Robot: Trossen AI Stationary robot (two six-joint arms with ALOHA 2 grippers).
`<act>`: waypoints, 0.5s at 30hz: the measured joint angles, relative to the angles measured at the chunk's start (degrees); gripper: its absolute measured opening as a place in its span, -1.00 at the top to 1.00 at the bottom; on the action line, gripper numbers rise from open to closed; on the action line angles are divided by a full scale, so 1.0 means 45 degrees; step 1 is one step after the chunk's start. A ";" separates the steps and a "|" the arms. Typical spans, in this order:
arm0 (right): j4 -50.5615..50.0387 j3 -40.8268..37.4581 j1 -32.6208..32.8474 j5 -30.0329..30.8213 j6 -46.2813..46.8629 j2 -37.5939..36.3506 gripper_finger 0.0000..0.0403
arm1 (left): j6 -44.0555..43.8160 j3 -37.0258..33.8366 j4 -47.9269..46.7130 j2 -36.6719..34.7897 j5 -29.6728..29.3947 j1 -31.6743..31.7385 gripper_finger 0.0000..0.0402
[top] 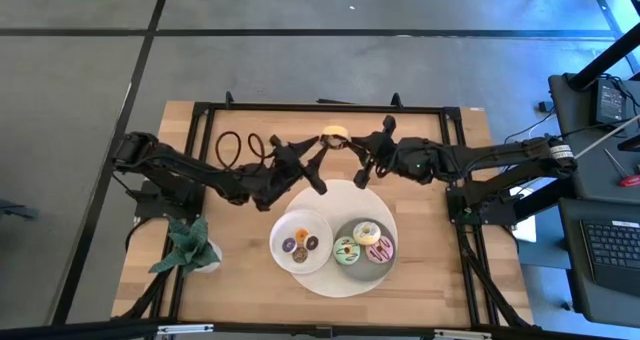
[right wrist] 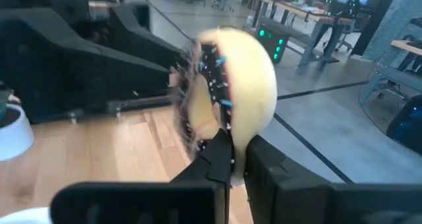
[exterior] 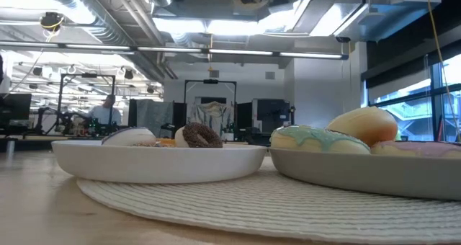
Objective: Pick & Place donuts
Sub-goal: Put the large black donut on the gray plate
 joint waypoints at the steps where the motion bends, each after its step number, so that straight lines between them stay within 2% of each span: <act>1: -0.0196 0.0074 0.0006 0.0007 -0.0003 -0.0014 0.85 | 0.0354 0.0000 -0.0086 -0.0094 -0.0510 -0.0161 0.24; 5: -0.2014 0.0759 0.0255 -0.0754 0.0374 -0.0442 0.87 | 0.1696 0.0000 -0.0044 -0.0367 -0.2887 -0.0855 0.08; 8: -0.5490 0.1761 0.0340 -0.2848 0.1474 -0.0808 0.87 | 0.2539 0.0000 -0.0022 -0.0465 -0.4264 -0.1289 0.01; 10: -0.8049 0.2234 0.0296 -0.4646 0.2516 -0.0842 0.86 | 0.2756 0.0000 -0.0014 -0.0514 -0.4610 -0.1519 -0.02; 12: -0.9623 0.2303 0.0320 -0.6344 0.2910 -0.0824 0.85 | 0.2770 0.0000 -0.0016 -0.0523 -0.4546 -0.1592 -0.03; 15: -0.9850 0.1572 0.0802 -0.8296 0.3406 -0.0831 0.86 | 0.2770 0.0000 -0.0074 -0.0523 -0.4215 -0.1553 -0.02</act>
